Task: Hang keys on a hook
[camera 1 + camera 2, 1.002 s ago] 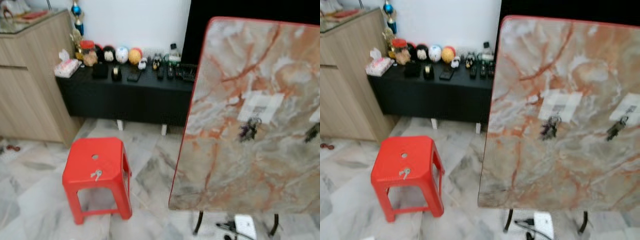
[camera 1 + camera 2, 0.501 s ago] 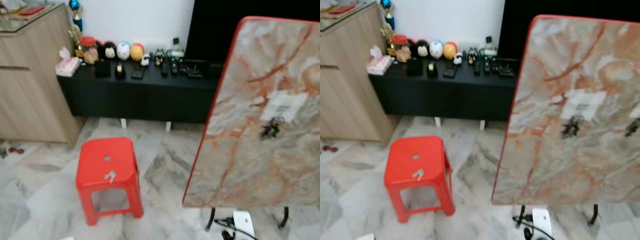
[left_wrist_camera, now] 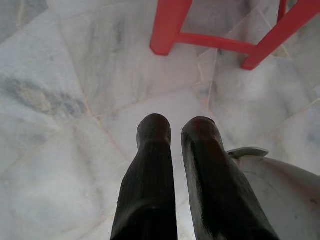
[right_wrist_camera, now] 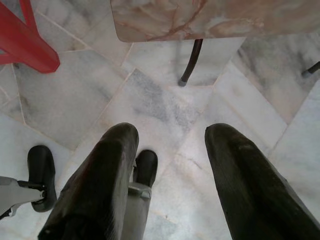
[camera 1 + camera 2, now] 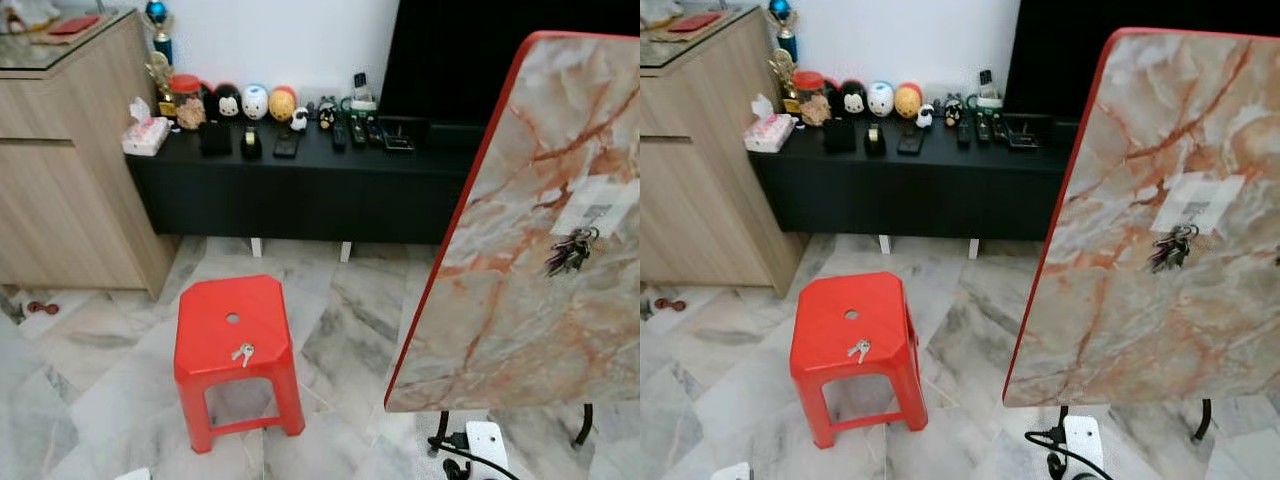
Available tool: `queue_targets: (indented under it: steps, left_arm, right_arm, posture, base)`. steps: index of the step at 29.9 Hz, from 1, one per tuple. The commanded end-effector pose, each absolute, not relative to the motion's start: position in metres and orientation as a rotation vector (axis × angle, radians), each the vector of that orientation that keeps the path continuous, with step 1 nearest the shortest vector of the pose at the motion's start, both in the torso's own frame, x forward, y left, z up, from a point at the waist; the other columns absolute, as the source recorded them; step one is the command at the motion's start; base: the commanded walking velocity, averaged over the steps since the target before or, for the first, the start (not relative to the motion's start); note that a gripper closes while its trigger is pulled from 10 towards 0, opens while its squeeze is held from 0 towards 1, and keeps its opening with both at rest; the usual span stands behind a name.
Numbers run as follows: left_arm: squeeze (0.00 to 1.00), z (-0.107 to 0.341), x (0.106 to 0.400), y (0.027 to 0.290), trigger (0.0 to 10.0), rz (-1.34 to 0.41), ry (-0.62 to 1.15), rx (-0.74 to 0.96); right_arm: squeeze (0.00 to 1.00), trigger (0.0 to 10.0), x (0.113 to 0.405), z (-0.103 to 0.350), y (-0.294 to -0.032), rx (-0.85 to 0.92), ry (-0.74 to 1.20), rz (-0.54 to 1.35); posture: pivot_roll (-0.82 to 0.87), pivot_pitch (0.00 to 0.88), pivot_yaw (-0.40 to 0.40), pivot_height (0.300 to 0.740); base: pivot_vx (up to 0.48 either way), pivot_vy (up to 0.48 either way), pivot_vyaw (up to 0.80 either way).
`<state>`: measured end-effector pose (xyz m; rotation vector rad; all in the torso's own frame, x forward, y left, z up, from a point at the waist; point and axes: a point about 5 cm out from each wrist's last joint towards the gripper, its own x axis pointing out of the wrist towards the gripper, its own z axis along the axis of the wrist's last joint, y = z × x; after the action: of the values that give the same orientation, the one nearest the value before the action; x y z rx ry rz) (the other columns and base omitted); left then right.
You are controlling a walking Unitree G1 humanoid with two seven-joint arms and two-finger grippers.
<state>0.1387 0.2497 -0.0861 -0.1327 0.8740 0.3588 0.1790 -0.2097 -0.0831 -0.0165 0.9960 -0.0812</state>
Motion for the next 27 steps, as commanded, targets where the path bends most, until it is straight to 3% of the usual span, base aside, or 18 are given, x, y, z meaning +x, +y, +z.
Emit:
queue_targets:
  steps: [1,27]
  left_arm:
    - [0.0,-0.0892,0.1319,0.2496,10.0,0.366,0.906,-0.142]
    - [0.0,-0.0862,0.1402,0.2506,10.0,0.339,0.898,-0.119]
  right_arm:
    - [0.0,10.0,0.1816,-0.0819,-0.2101,-0.016,0.993,-0.078]
    - [0.0,10.0,0.1903,-0.0774,-0.2118,-0.003,0.978,-0.078]
  posture:
    - [0.19,0.025,-0.062,0.74]
    - [0.17,0.033,-0.063,0.74]
  base:
    - [0.0,0.307,0.0]
    - [0.0,0.469,0.0]
